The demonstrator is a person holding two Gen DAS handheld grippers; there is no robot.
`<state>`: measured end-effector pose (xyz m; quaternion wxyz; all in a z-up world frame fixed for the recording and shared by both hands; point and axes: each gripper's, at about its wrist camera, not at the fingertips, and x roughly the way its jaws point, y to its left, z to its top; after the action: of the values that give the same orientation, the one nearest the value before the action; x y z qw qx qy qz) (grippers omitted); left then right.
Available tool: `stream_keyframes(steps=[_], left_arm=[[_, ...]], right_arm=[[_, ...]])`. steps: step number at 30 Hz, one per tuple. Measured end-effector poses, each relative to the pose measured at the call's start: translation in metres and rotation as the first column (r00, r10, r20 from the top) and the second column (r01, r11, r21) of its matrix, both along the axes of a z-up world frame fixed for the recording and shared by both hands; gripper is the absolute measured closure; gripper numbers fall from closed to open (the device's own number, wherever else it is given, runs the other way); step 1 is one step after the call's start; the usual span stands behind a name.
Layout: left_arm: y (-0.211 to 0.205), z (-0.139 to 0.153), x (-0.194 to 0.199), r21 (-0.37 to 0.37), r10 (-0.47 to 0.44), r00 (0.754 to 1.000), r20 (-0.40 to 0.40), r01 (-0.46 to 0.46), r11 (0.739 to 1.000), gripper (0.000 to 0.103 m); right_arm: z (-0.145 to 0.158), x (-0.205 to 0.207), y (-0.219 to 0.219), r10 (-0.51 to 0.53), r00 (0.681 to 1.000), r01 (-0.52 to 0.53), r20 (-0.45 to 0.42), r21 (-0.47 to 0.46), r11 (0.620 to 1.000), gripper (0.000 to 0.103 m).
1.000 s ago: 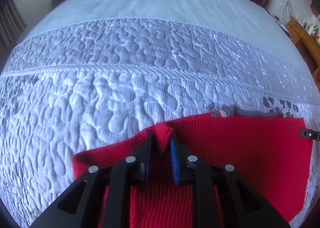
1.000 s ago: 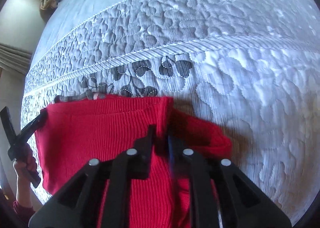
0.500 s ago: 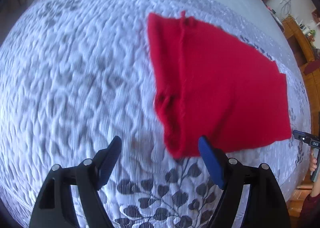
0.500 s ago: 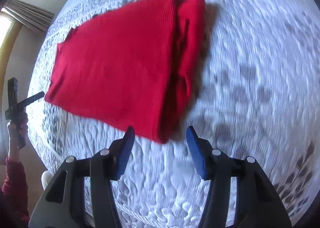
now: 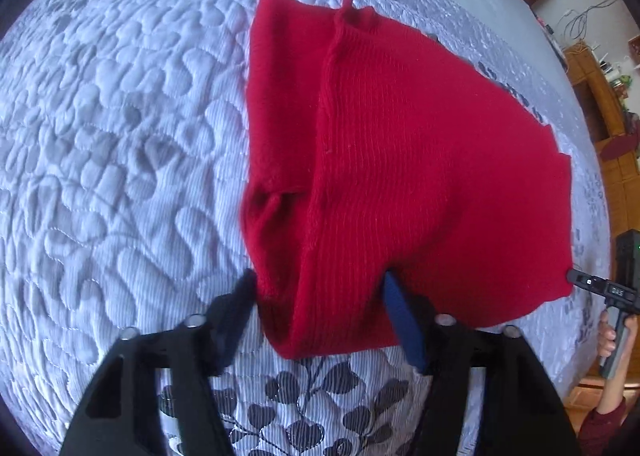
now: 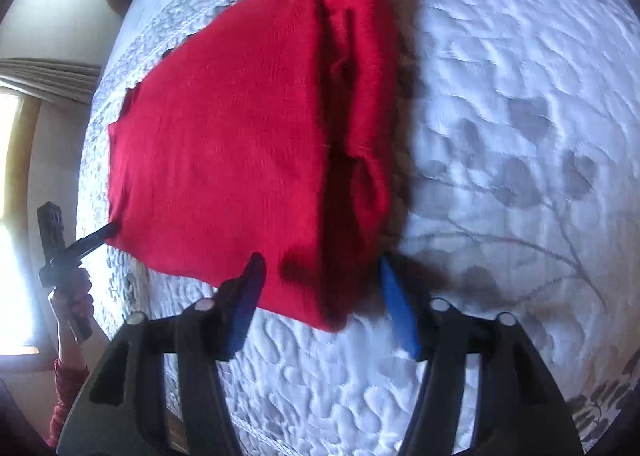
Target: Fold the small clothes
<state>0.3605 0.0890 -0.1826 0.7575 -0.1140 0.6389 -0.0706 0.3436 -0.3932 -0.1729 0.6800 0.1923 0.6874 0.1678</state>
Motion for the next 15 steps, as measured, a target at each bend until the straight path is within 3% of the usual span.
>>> stream_keyframes(steps=[1,2,3,5,12,15], left_arm=[[-0.001,0.001,0.002,-0.009,0.000,1.000,0.000,0.000,1.000,0.063],[-0.003,0.000,0.003,-0.032,0.005,1.000,-0.008,-0.005,0.999,0.079],[-0.003,-0.001,0.004,-0.055,0.017,1.000,-0.017,-0.017,0.998,0.087],[-0.002,-0.004,0.005,-0.068,0.038,0.999,-0.031,-0.040,0.997,0.090],[0.016,0.013,-0.011,-0.180,0.122,0.992,-0.034,-0.126,0.975,0.093],[0.012,0.031,-0.032,-0.196,0.099,0.995,-0.023,-0.102,0.975,0.093]], right_arm=[[-0.003,0.000,0.006,0.008,1.000,-0.008,-0.006,0.007,1.000,0.056],[-0.004,0.000,0.008,0.013,1.000,-0.013,-0.002,0.004,1.000,0.066],[-0.006,-0.001,0.010,0.018,1.000,-0.018,0.003,0.008,1.000,0.081],[-0.007,-0.003,0.010,0.002,1.000,-0.002,-0.002,0.052,0.999,0.091],[0.027,-0.024,-0.005,0.009,0.997,-0.015,0.073,0.083,0.996,0.094],[0.045,-0.044,-0.012,0.037,0.996,-0.044,0.083,0.078,0.996,0.094]])
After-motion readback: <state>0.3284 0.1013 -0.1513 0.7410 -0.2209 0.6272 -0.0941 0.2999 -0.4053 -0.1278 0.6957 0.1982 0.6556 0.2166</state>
